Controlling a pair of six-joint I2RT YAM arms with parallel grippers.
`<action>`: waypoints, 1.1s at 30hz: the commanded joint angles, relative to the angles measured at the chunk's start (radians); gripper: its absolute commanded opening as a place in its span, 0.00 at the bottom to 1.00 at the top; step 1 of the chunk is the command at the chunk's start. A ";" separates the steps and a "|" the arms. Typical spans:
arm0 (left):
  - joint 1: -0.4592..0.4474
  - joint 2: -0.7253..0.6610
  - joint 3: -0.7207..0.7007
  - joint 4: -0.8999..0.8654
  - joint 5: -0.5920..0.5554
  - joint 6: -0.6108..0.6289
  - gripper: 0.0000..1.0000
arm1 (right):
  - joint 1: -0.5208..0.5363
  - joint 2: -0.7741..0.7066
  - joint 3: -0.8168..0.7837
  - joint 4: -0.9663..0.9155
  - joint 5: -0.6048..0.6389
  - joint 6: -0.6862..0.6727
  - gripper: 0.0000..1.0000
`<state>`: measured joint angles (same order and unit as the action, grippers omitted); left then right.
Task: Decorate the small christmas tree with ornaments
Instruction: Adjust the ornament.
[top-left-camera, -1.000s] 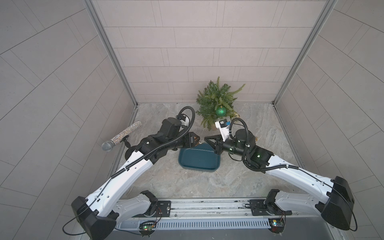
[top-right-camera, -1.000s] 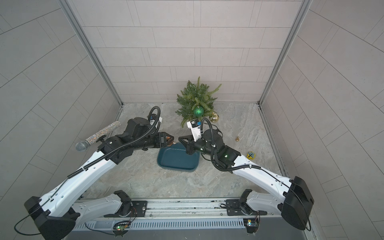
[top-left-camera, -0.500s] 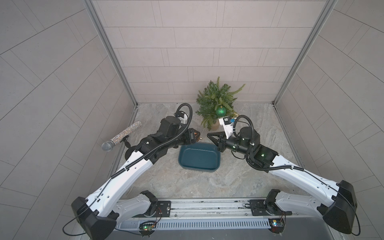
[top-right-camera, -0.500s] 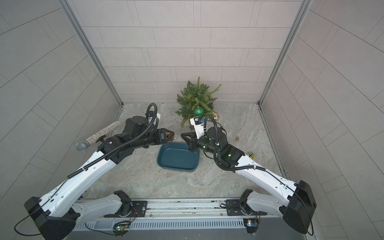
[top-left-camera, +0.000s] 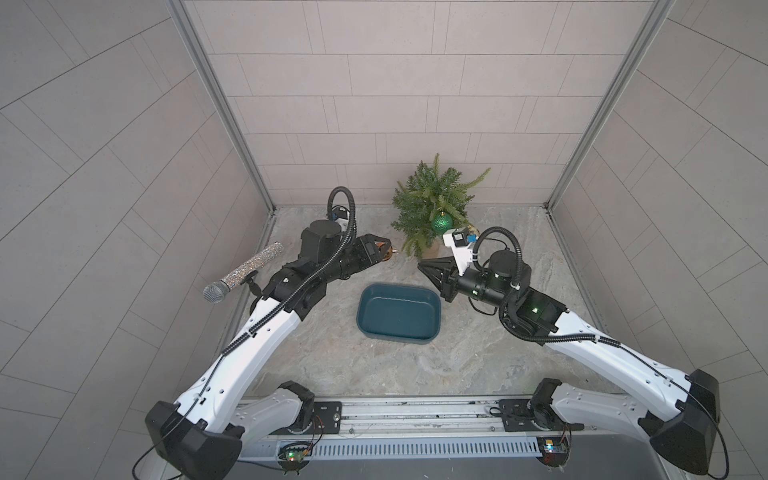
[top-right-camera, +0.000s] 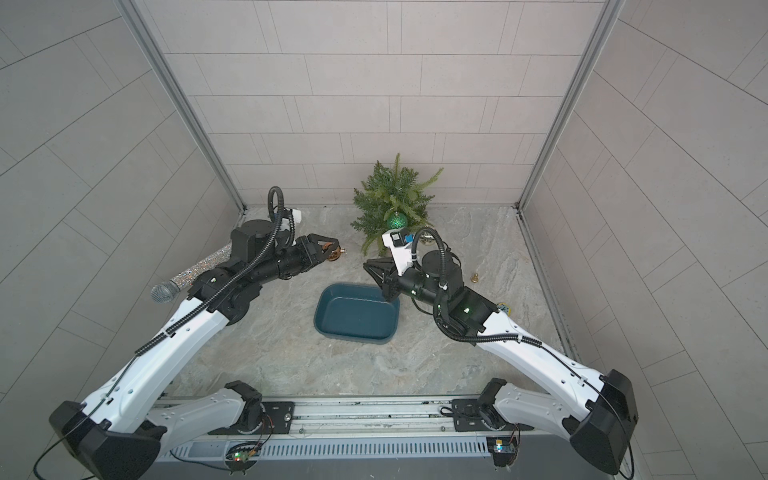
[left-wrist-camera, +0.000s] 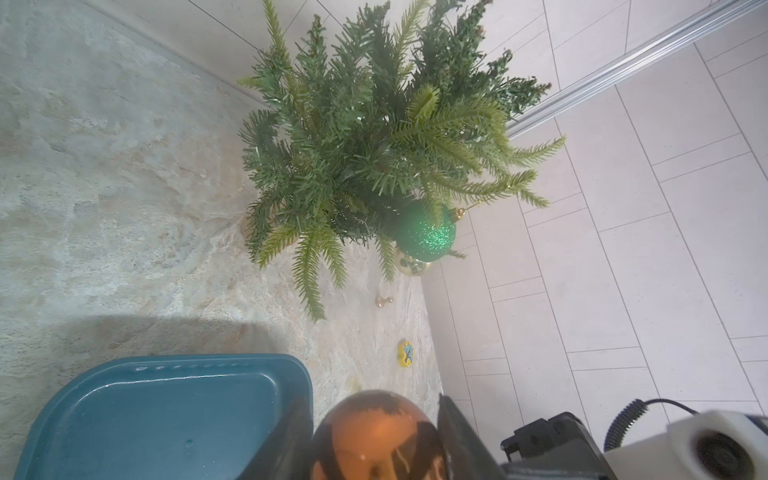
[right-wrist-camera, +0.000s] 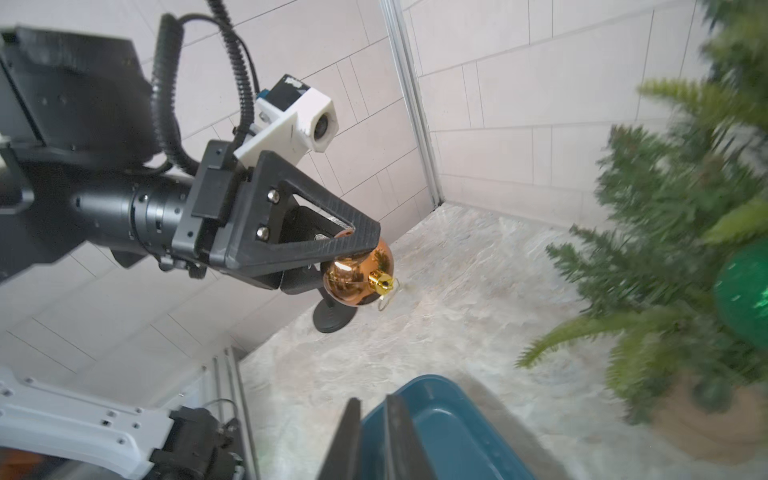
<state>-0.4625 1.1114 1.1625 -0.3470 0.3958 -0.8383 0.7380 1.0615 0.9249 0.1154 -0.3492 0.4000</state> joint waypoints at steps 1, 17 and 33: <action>0.000 0.009 0.017 0.026 0.042 0.003 0.35 | -0.010 -0.027 -0.005 -0.015 0.042 -0.030 0.22; -0.001 -0.013 0.005 0.000 0.036 0.039 0.35 | 0.019 0.114 0.074 0.014 0.023 0.033 0.29; -0.002 -0.018 -0.007 0.011 0.042 0.030 0.35 | 0.093 0.220 0.139 0.030 0.192 -0.012 0.31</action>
<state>-0.4629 1.1160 1.1618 -0.3492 0.4267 -0.8127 0.8268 1.2762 1.0405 0.1139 -0.2039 0.4011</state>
